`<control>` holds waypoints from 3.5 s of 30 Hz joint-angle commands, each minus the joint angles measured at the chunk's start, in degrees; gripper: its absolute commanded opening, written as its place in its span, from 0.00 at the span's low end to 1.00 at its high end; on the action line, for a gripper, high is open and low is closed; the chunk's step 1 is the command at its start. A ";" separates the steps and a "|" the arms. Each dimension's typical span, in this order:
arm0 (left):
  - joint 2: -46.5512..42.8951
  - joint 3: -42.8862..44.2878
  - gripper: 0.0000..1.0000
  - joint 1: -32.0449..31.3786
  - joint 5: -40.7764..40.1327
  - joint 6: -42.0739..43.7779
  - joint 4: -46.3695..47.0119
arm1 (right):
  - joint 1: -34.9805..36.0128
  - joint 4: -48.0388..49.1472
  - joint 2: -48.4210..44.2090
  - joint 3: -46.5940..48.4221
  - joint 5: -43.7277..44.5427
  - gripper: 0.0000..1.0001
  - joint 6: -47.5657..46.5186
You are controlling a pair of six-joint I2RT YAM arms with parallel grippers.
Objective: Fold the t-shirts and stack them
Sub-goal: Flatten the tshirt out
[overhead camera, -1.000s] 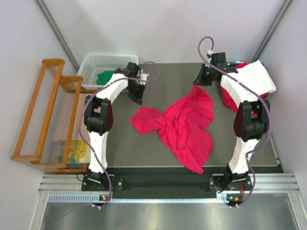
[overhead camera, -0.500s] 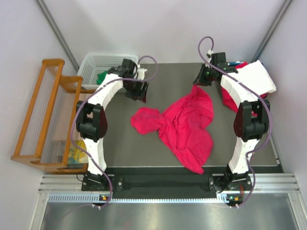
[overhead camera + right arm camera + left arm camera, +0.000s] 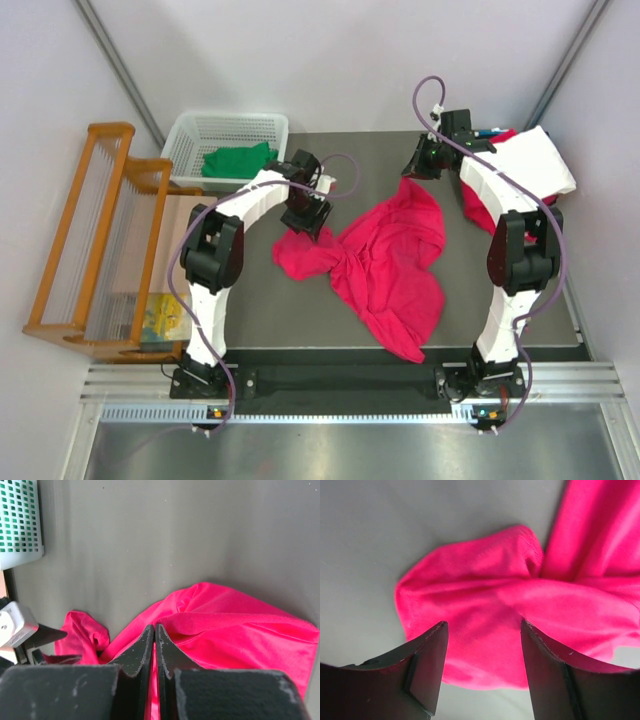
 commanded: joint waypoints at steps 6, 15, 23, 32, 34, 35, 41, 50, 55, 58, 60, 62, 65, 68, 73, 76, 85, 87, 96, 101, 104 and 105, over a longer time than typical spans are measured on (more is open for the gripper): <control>4.91 3.63 0.64 0.60 -4.37 0.92 3.53 | -0.27 2.88 -3.73 -1.28 -1.32 0.00 -0.08; 6.59 5.39 0.00 0.42 -3.50 0.57 2.31 | -0.19 3.76 -4.26 -2.68 -1.67 0.00 0.01; 1.66 11.35 0.00 1.04 -6.82 2.15 -0.06 | -0.62 3.23 -3.03 1.08 -1.49 0.00 0.45; 1.93 34.48 0.00 7.27 -8.50 3.20 -8.23 | -2.91 0.42 -4.42 8.65 -2.02 0.00 1.24; -1.31 33.00 0.00 7.37 -7.98 3.99 -8.86 | -3.35 0.50 -5.57 8.22 -2.02 0.00 1.24; -2.89 31.34 0.00 7.37 -7.37 4.26 -8.86 | -3.52 0.51 -6.71 7.52 -1.93 0.00 1.15; -16.87 12.01 0.00 7.37 -2.53 7.33 -8.51 | -4.49 2.09 -12.50 2.51 -1.49 0.00 1.15; -33.83 -3.56 0.00 7.37 4.24 15.67 -17.73 | -6.25 1.65 -21.81 1.27 -1.58 0.00 0.53; -40.35 -13.23 0.00 7.37 9.15 24.53 -26.24 | -6.34 1.74 -27.71 0.31 -2.63 0.00 0.45; -41.31 -18.41 0.01 7.37 11.53 28.50 -31.35 | -6.34 1.56 -31.14 -0.05 -2.81 0.00 0.36; -41.14 -21.92 0.07 7.37 12.41 30.00 -33.81 | -6.34 1.21 -33.34 -0.14 -2.90 0.00 0.18; -41.32 -24.13 0.16 7.37 12.15 30.62 -33.82 | -6.34 0.68 -35.53 -0.31 -2.99 0.00 -0.08; -40.53 -26.69 0.59 7.45 12.07 30.98 -33.47 | -6.42 0.42 -37.82 -1.01 -3.34 0.00 -0.60; -38.86 -26.51 0.82 7.37 10.75 28.53 -29.44 | -6.42 -0.28 -38.18 -1.10 -3.16 0.00 -0.96; -34.65 -22.91 0.86 7.37 9.25 21.42 -19.60 | -6.51 -0.46 -37.74 -1.36 -3.78 0.00 -0.61; -30.08 -21.94 0.89 6.84 8.56 16.14 -14.25 | -6.51 -0.37 -37.48 -1.37 -3.78 0.00 -0.43; -19.63 -22.47 0.83 0.25 1.86 7.78 -3.32 | -6.60 0.68 -36.51 -1.89 -4.30 0.00 0.09; -18.56 -21.33 0.81 0.16 2.31 7.08 -2.54 | -6.51 0.86 -36.60 -2.07 -4.30 0.00 0.18; -14.60 -21.15 0.66 -1.33 3.63 4.53 0.19 | -6.60 0.94 -36.07 -2.16 -4.39 0.00 0.09; -12.84 -20.71 0.37 -2.82 6.26 3.73 -0.51 | -6.60 1.12 -36.07 -2.51 -4.57 0.00 0.27; -12.23 -20.97 0.31 -4.84 6.00 3.73 -1.30 | -6.51 1.21 -36.07 -2.51 -4.57 0.00 0.18; -12.05 -21.15 0.31 -5.63 5.74 3.56 -1.39 | -6.60 1.21 -36.07 -2.42 -4.57 0.00 0.18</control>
